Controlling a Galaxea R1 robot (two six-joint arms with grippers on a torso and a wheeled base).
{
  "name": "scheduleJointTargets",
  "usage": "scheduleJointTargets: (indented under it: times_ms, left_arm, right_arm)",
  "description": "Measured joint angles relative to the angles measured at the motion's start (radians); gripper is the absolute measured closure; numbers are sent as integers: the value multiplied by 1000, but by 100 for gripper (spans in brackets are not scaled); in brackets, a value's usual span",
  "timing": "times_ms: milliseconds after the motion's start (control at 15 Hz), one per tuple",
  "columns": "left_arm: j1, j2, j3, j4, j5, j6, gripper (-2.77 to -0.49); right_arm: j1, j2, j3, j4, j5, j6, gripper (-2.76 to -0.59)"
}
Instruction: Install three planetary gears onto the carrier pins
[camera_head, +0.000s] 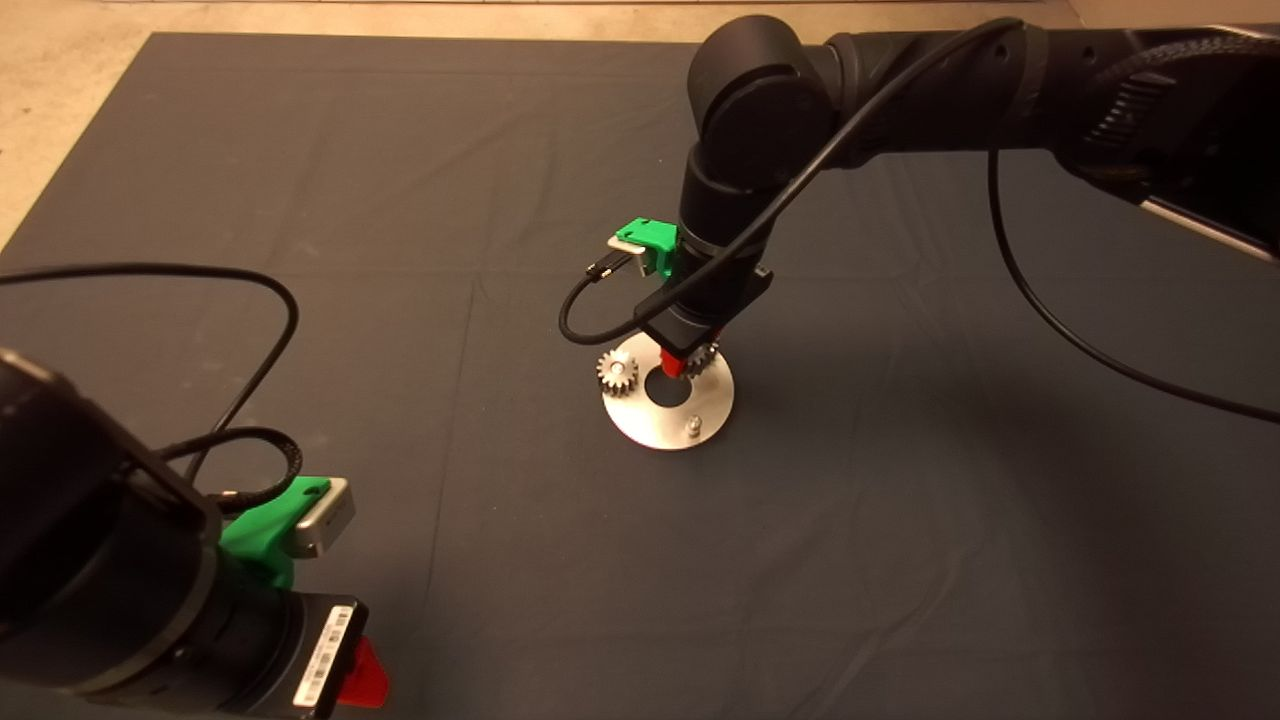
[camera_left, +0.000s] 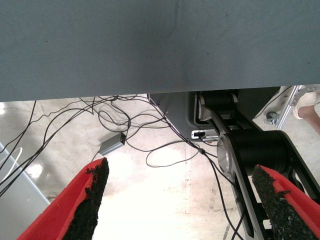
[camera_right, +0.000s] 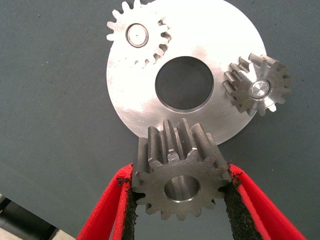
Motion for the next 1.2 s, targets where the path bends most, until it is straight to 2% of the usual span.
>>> scheduleJointTargets:
  times_ms: [400, 600, 800, 933, 1067, 1200]
  left_arm:
    - [0, 0, 0, 0, 0, 0, -204]
    - [0, 0, 0, 0, 0, 0, -204]
    - [0, 4, 0, 0, 0, 0, -204]
    - [2, 20, 0, 0, 0, 1, -204]
    - [5, 26, 0, 0, 0, 1, -203]
    - [5, 27, 0, 0, 0, 1, -204]
  right_arm:
    - [-1, 13, 51, 1, 0, -9, -107]
    - [-1, 12, 66, 1, -1, -45, -107]
    - [-18, 10, 70, -1, 0, -123, -107]
    - [-34, 9, 70, -14, 0, -186, -107]
    - [-53, 3, 71, -38, 0, -239, -107]
    - [-74, -6, 70, -79, 0, -303, -107]
